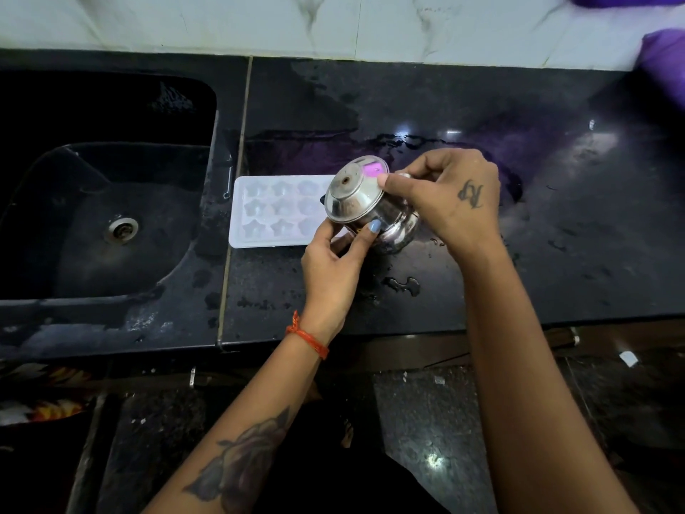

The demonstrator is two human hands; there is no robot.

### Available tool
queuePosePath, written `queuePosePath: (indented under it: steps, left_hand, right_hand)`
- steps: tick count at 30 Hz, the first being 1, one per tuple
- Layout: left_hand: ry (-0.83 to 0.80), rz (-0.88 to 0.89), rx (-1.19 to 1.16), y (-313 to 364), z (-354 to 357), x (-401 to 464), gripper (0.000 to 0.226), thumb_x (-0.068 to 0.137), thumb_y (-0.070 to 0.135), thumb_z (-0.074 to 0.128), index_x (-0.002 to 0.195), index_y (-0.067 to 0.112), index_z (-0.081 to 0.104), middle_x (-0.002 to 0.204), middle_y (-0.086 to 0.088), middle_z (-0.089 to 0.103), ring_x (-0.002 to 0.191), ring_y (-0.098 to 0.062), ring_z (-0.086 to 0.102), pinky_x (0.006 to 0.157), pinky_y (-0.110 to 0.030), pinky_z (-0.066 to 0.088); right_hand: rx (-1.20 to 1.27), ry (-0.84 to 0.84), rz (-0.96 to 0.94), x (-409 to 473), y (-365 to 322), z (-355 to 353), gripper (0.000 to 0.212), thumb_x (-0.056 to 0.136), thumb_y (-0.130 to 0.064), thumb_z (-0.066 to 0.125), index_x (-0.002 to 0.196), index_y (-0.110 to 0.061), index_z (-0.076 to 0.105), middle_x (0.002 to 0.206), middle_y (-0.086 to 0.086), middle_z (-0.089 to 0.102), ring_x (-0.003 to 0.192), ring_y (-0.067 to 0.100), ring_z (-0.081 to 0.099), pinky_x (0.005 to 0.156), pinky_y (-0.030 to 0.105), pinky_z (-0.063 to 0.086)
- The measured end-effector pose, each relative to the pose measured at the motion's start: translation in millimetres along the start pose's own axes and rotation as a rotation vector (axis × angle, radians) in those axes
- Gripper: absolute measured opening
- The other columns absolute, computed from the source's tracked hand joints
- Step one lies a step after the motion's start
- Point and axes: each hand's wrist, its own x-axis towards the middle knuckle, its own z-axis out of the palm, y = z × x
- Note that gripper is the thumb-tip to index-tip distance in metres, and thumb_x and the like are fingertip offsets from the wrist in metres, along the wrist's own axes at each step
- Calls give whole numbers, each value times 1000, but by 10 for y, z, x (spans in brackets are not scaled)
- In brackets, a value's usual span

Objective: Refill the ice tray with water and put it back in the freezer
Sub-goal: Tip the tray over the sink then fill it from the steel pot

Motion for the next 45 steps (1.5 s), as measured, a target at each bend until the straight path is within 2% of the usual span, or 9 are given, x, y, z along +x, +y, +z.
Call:
queuePosePath:
  steps: [8,13,17,22,25,32,36,39,45]
  left_hand:
    - [-52,-34,-50,-22,89,-22,28,80,25,71,105,14,63,97,-3,71,102,-25,66,96,-46,50]
    - [-95,-62,-86,-36,160,-56,29,88,13,61,116,4,58,99,-4,67,105,-24,64,89,-34,54]
    - [-103,-100,-94,-57,189,-69,30,89,13,59,116,2,57,106,-10,64,106,-24,63,91,-35,54]
    - [-123,-108,-107,-47,227,-100,29,91,12,56,117,-1,55,93,0,65,92,-11,65,92,-36,53]
    - [-133,-111,-111,-51,250,-110,29,91,12,56,117,-1,55,92,2,65,86,-6,66,91,-35,53]
    - [-113,-117,-94,-20,291,-122,32,91,13,56,120,-1,54,97,-1,64,97,-15,65,93,-36,53]
    - [-68,-92,-55,-55,302,-115,28,89,15,61,115,5,58,101,-5,67,105,-25,64,93,-40,53]
    - [-45,-58,-16,-83,309,-98,24,85,19,67,108,10,62,95,-4,69,99,-23,66,94,-47,51]
    - [-60,-38,15,-80,360,-86,45,67,40,71,104,17,65,96,-3,73,99,-21,68,94,-48,51]
  right_hand:
    - [-62,43,6,-28,22,-86,21,67,-42,75,58,-26,64,62,-10,66,68,11,65,70,33,53]
    - [-153,45,-5,-48,12,-157,19,69,-43,72,65,-26,65,65,-8,66,73,13,64,66,25,42]
    - [-184,36,-30,-58,21,-178,20,71,-44,71,69,-26,66,70,-5,68,76,16,65,69,28,47]
    - [-229,31,-61,-49,37,-187,24,73,-48,69,74,-24,69,74,-3,70,79,19,65,73,35,52]
    - [-249,34,-68,-41,41,-193,24,74,-48,68,75,-24,69,74,-3,68,80,20,65,69,30,49]
    - [-234,30,-56,-18,80,-208,22,73,-47,69,72,-25,68,75,-4,69,80,20,65,70,30,49]
    - [-138,25,-13,-13,151,-226,20,71,-43,72,70,-23,68,63,-8,64,67,11,62,64,25,42]
    - [-43,37,22,0,208,-235,20,69,-42,75,67,-23,70,64,-9,67,67,11,64,68,32,51]
    - [24,72,57,-7,268,-279,25,64,-46,75,67,-22,72,65,-6,70,70,13,67,74,42,55]
